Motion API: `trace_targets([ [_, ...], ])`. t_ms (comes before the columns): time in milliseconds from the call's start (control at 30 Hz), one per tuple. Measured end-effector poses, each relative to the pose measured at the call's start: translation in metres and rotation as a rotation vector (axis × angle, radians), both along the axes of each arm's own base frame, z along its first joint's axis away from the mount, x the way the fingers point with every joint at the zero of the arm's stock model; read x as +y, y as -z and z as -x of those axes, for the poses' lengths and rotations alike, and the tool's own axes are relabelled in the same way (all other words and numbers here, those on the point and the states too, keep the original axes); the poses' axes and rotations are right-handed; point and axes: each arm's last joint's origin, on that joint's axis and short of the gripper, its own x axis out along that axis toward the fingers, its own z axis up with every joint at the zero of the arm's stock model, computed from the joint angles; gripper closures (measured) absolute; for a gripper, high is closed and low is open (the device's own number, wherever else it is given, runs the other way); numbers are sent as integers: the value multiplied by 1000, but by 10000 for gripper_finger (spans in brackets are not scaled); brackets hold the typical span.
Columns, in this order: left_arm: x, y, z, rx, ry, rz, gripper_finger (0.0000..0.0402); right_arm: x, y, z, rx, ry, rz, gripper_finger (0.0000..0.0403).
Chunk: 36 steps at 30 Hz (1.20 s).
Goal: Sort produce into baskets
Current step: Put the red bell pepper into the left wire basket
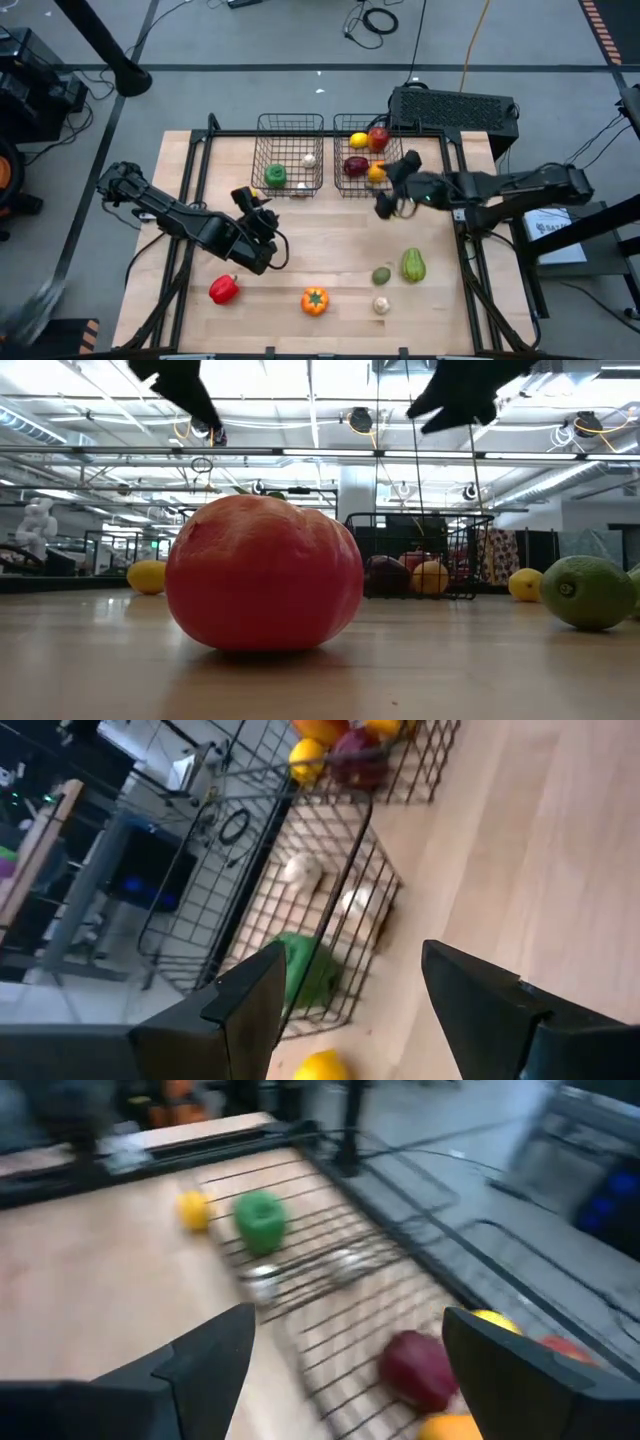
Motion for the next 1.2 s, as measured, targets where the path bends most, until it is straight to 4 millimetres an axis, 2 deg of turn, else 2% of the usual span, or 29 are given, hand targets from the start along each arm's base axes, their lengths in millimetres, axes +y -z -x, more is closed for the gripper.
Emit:
trace_targets([
  [67, 1, 1, 3, 32, -1, -8, 160, 12, -2, 3, 0, -63, 19, 89],
  [133, 0, 2, 2, 49, 14, 62, 160, 19, -5, 5, -6, -114, 48, 89],
  [333, -23, 9, 9, 204, 101, 555, 160, 31, -5, 7, 6, -179, 63, 90],
  [433, -34, 10, 17, 227, 33, 682, 160, 34, -3, 9, 30, -195, 65, 90],
  [767, -64, 13, 57, 316, -118, 704, 160, 41, 0, 12, 66, -229, 64, 90],
  [1033, -77, 14, 59, 280, -202, 824, 160, 44, 0, 13, 69, -244, 72, 90],
  [1200, -78, 23, 55, 333, -207, 786, 160, 44, 0, 13, 77, -250, 84, 90],
])
